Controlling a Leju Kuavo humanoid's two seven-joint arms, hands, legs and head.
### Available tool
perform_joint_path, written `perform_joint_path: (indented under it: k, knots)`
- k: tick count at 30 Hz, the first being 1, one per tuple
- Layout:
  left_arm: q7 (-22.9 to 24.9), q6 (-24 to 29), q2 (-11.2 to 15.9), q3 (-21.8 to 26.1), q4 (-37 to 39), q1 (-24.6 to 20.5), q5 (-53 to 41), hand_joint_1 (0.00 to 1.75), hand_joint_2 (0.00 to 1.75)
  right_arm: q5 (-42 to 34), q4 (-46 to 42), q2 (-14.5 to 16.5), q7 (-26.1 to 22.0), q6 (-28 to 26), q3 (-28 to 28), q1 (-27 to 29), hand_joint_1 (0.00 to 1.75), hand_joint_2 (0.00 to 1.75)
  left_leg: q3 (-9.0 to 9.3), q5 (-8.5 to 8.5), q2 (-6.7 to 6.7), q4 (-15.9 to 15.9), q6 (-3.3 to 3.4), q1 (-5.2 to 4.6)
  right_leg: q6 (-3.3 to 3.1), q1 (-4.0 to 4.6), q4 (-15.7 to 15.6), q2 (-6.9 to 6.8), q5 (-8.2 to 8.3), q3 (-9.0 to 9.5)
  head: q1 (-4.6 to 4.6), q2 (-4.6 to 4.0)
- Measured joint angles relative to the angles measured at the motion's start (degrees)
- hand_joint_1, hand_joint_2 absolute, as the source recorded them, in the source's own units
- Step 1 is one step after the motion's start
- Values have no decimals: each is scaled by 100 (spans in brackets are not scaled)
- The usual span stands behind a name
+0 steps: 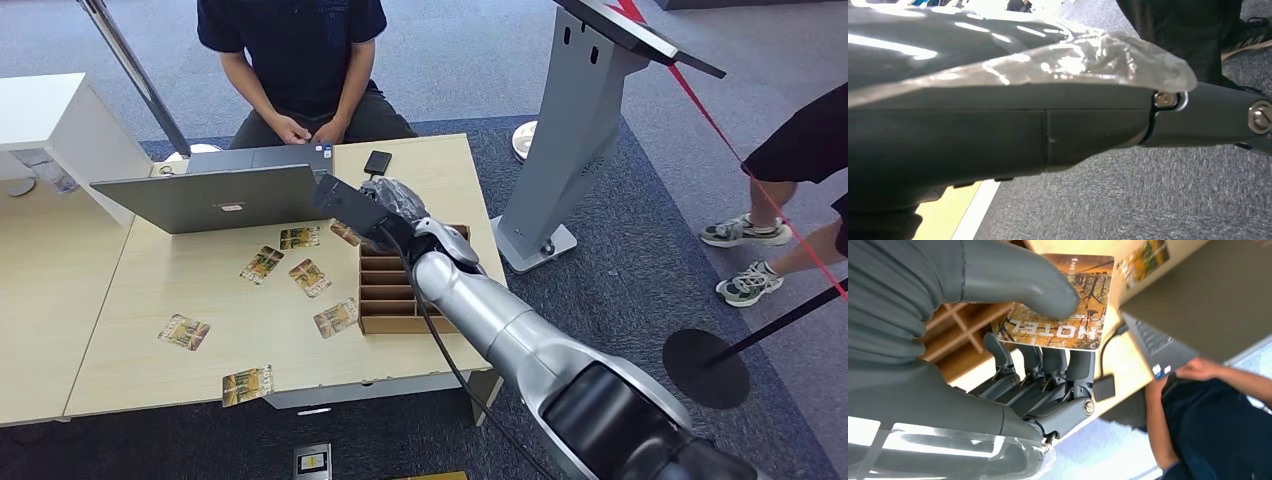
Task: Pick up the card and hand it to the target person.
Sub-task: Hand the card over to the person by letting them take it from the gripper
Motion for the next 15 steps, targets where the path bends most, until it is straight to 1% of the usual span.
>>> perform_joint_path:
  k: [1, 4, 9, 15]
  knots:
    - [3, 0, -2, 0, 0, 0, -10, 0, 0, -109, 63, 31, -48, 11, -28, 2, 55, 175, 0, 0, 0, 0, 0, 0, 0, 0, 0, 0, 0, 0, 0, 0]
    - [13, -1, -10, 0, 0, 1, -38, 0, 0, -525, 229, 122, -175, 113, -127, 10, 4, 175, 0, 0, 0, 0, 0, 0, 0, 0, 0, 0, 0, 0, 0, 0]
    - [28, -2, -21, 0, 0, 1, -69, 0, 0, -1614, 525, 307, -493, 371, -375, 101, 0, 175, 0, 0, 0, 0, 0, 0, 0, 0, 0, 0, 0, 0, -1, 0]
    - [34, 5, -34, 0, 0, 5, -67, 0, 0, -1975, 691, 417, -737, 421, -550, 156, 0, 175, 0, 0, 0, 0, 0, 0, 0, 0, 0, 0, 0, -1, 0, 0]
